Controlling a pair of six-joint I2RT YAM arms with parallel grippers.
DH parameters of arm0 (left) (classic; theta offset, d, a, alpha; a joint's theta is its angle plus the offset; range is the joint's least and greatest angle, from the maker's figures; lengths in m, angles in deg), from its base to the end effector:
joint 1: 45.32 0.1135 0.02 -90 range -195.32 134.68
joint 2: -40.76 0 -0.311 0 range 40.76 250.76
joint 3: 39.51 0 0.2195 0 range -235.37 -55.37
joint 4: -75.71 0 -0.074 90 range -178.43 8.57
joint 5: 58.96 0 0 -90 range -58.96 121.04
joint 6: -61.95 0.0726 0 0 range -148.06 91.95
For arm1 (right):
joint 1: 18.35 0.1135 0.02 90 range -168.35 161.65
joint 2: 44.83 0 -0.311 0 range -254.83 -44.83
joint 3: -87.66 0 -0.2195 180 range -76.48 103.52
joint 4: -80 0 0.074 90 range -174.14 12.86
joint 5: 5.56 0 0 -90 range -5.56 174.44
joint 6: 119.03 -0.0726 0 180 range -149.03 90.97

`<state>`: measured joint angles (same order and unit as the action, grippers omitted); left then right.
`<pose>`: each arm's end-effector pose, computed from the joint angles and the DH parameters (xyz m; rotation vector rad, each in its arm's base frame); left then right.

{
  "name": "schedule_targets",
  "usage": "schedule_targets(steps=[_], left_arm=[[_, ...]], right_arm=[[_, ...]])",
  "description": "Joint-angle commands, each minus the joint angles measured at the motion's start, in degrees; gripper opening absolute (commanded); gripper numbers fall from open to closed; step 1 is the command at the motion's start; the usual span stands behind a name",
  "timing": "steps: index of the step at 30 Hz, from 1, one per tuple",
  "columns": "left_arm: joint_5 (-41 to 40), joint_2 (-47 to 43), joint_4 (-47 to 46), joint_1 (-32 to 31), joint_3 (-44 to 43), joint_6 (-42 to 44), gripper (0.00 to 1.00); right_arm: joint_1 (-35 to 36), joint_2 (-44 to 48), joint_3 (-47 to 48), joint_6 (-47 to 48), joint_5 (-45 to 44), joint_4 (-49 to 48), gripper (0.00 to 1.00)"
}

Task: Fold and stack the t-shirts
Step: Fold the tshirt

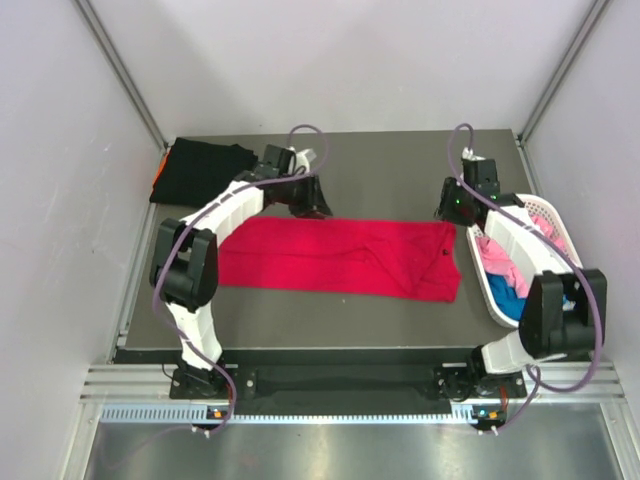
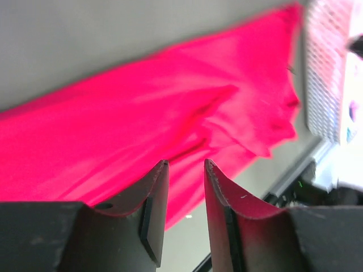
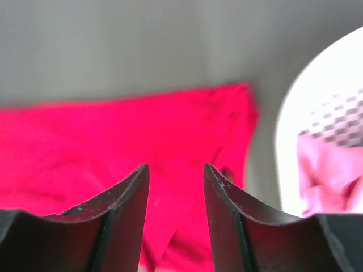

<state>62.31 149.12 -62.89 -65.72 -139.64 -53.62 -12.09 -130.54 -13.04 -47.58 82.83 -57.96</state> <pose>0.3836 -0.1829 0.2736 0.1452 2.5261 -1.0098 0.3104 0.0320 0.2894 0.2722 2.4073 0.1642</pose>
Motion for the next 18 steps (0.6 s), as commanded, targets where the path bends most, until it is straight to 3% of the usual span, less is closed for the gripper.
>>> schedule_targets(steps=[1, 8, 13, 18], left_arm=[[5.3, -0.3, -9.2, -3.9, 2.1, -1.2, 0.37], [5.0, 5.6, -16.0, -8.8, 1.0, -1.4, 0.37], [6.3, 10.3, -18.0, -10.0, -1.9, -2.3, 0.37], [7.7, 14.4, -18.8, -10.8, -3.4, -3.2, 0.36]], right_arm=[[0.4, 5.1, -5.3, 3.8, 14.1, 3.3, 0.44], [7.9, 15.0, -23.7, -2.3, 18.7, -2.7, 0.46], [14.9, 17.3, -26.2, -4.6, 13.4, -2.9, 0.48], [17.3, 17.2, -25.8, -4.2, 9.5, -2.0, 0.48]])
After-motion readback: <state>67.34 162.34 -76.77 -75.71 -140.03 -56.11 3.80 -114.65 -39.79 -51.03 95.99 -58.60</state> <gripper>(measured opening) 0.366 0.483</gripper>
